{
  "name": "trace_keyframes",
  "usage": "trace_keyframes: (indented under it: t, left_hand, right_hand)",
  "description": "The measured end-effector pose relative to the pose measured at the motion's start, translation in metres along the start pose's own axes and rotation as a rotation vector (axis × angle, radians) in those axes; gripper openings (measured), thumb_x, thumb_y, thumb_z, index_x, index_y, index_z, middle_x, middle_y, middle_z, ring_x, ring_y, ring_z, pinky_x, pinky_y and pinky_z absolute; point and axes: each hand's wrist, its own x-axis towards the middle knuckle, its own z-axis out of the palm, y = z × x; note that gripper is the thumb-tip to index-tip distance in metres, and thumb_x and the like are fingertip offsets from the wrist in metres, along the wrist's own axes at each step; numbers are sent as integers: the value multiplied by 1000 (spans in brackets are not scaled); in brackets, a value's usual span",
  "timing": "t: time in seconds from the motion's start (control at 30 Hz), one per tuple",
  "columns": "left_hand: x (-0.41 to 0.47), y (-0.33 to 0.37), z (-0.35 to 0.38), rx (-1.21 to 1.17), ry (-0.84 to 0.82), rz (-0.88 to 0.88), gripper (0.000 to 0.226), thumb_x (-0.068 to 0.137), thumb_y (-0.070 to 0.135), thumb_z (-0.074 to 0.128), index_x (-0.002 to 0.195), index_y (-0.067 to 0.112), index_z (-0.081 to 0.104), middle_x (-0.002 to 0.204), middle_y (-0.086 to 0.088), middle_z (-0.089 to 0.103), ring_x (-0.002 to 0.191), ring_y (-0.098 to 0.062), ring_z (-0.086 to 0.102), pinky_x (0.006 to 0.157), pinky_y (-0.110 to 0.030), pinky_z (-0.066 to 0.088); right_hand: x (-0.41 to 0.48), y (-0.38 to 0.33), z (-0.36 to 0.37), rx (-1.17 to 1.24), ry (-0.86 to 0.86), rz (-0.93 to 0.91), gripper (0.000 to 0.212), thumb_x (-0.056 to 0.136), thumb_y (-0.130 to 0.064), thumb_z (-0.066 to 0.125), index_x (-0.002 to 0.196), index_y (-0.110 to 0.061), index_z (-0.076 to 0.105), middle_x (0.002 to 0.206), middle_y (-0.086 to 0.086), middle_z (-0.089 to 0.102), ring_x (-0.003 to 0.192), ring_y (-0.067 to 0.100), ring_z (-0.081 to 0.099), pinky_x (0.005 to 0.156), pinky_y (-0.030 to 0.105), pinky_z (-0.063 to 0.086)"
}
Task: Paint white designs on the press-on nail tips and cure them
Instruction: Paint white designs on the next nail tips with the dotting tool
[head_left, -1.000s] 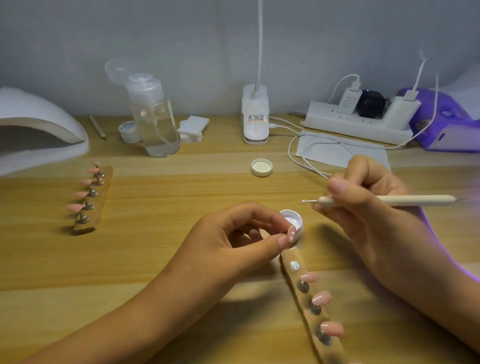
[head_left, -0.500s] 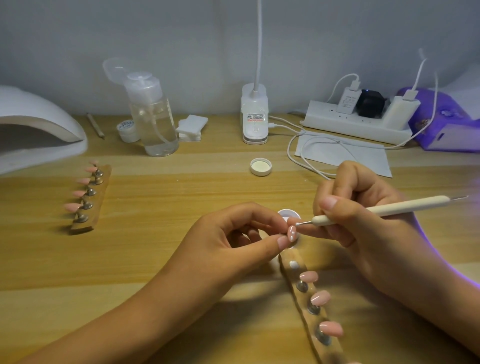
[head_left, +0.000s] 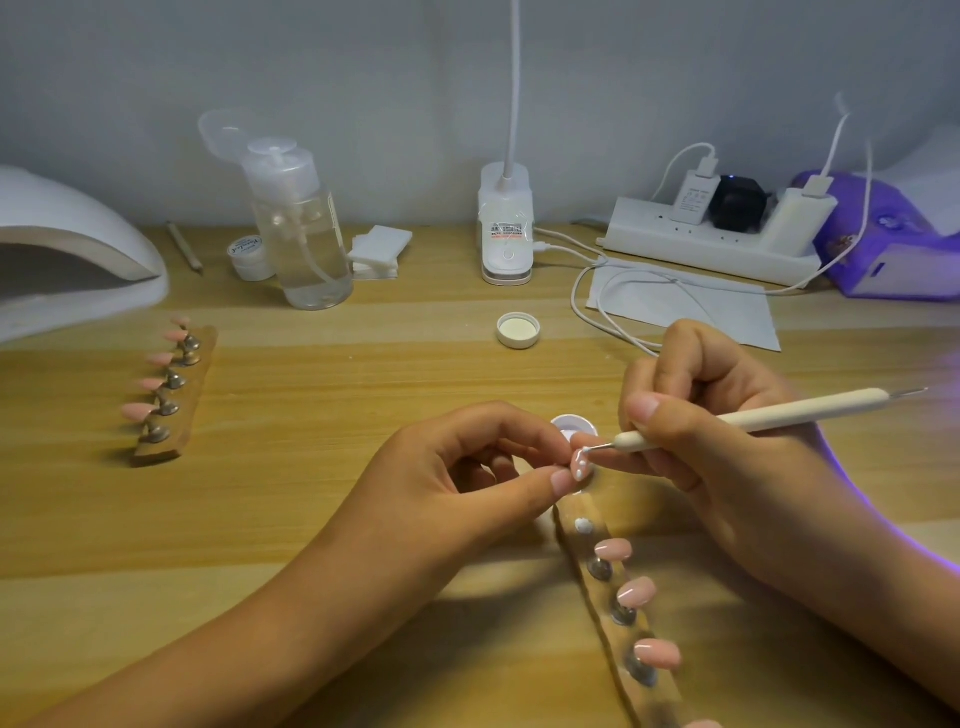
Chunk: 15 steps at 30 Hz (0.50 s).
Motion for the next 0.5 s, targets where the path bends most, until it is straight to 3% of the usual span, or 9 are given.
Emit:
trace_keyframes:
  t: [0.5]
  left_hand:
    - [-1, -1, -1, -4, -8, 7, 6, 75, 29, 74, 81, 30, 74, 72, 15, 64, 63, -7, 43, 57, -13, 37]
  right_hand:
    - [-1, -1, -1, -11, -9, 4, 18, 78, -15, 63, 65, -25, 54, 62, -6, 53, 55, 1, 55, 65, 25, 55]
